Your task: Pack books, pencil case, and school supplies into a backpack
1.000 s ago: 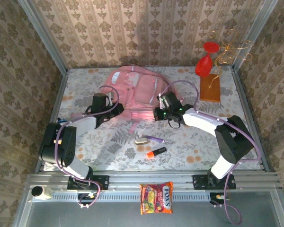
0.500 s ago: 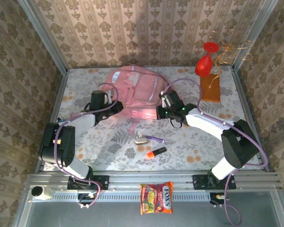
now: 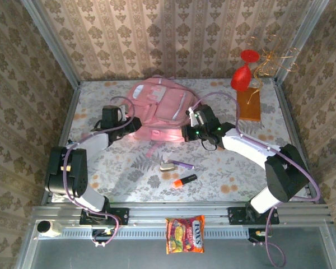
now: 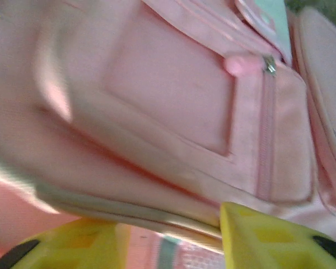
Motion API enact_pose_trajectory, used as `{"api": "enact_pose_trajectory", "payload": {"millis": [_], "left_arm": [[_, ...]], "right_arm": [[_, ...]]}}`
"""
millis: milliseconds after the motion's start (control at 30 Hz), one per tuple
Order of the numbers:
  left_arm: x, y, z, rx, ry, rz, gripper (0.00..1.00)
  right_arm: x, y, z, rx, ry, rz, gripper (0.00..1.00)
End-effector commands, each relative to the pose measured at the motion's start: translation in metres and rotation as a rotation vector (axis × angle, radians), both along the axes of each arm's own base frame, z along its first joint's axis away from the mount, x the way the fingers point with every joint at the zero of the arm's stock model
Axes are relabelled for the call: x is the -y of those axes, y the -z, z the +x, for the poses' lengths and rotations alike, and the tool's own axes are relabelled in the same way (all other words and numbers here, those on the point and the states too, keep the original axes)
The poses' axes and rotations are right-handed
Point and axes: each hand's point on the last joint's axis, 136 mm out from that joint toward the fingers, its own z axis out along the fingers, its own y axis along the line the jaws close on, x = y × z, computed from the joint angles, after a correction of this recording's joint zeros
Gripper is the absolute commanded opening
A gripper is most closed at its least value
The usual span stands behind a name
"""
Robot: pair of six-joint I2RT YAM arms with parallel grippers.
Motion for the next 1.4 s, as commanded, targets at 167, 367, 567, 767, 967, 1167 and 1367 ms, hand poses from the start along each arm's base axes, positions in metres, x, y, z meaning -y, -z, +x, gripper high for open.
{"api": "enact_pose_trajectory", "payload": {"millis": [167,367,567,767,967,1167,1367], "left_arm": [[0.026,-0.071,0.002,0.410,0.198,0.223,0.55],[0.090,-0.086,-0.040,0.707,0.528,0.332,0.62],[0.143,-0.061,-0.074,0.795,0.844,0.463,0.65],[0.163,-0.038,-0.079,0.784,0.993,0.536,0.63],[0.178,-0.026,-0.068,0.758,1.024,0.586,0.58],[0.181,-0.008,-0.060,0.720,1.048,0.625,0.40],[0.180,-0.007,-0.053,0.719,1.023,0.641,0.05]], "right_arm": [[-0.008,-0.036,0.000,-0.033,0.013,0.033,0.00],[-0.026,-0.049,-0.003,-0.059,-0.076,0.076,0.00],[-0.032,-0.051,0.001,-0.078,-0.091,0.091,0.00],[-0.034,-0.054,0.001,-0.076,-0.094,0.107,0.00],[-0.039,-0.051,-0.001,-0.091,-0.104,0.143,0.00],[-0.043,-0.051,-0.004,-0.099,-0.113,0.194,0.00],[-0.042,-0.046,-0.009,-0.101,-0.133,0.216,0.00]]}}
